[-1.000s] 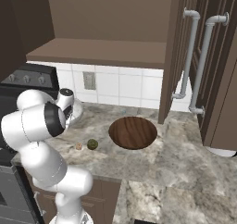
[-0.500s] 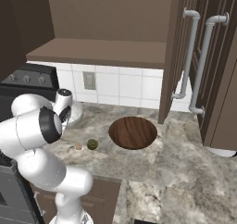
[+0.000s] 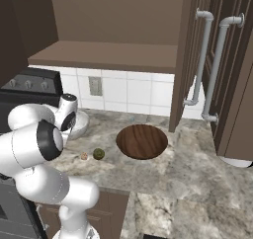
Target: Pick both bowls and place them on the counter. Then place the kiwi in one bowl and place the sugar cube in the other bowl.
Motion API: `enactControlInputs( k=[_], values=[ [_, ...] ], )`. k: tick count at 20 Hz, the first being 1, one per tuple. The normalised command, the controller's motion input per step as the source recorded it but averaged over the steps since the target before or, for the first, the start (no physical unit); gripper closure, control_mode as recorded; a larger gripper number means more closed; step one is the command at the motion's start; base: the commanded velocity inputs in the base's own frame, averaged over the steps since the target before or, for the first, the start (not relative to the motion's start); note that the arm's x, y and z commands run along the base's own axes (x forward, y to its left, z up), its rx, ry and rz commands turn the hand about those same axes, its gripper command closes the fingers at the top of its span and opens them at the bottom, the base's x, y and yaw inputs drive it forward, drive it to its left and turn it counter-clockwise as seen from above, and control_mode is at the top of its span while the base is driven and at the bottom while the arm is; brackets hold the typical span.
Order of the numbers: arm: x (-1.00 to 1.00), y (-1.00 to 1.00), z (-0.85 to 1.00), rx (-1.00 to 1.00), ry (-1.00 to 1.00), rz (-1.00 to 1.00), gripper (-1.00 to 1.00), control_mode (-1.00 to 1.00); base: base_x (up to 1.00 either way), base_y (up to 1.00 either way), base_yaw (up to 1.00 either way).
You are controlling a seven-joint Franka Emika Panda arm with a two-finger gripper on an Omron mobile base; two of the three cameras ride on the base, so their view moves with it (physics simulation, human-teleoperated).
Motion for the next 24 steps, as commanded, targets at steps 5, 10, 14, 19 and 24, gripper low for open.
enactControlInputs(
  k=[5,10,14,19,24],
  values=[
    [-0.02,-0.05,-0.1,0.0,0.01,-0.04,1.0,-1.0,0.0,0.0,0.0],
    [0.0,-0.01,-0.12,0.0,0.03,-0.01,-1.0,-1.0,0.0,0.0,0.0],
    [-0.05,-0.02,0.0,0.0,0.0,0.0,-1.0,-1.0,0.0,0.0,0.0],
    [-0.15,-0.05,0.09,0.0,-0.02,0.0,-1.0,-1.0,0.0,0.0,0.0],
    [-0.22,-0.08,0.2,0.0,-0.07,0.0,-1.0,-1.0,0.0,0.0,0.0]
  ],
)
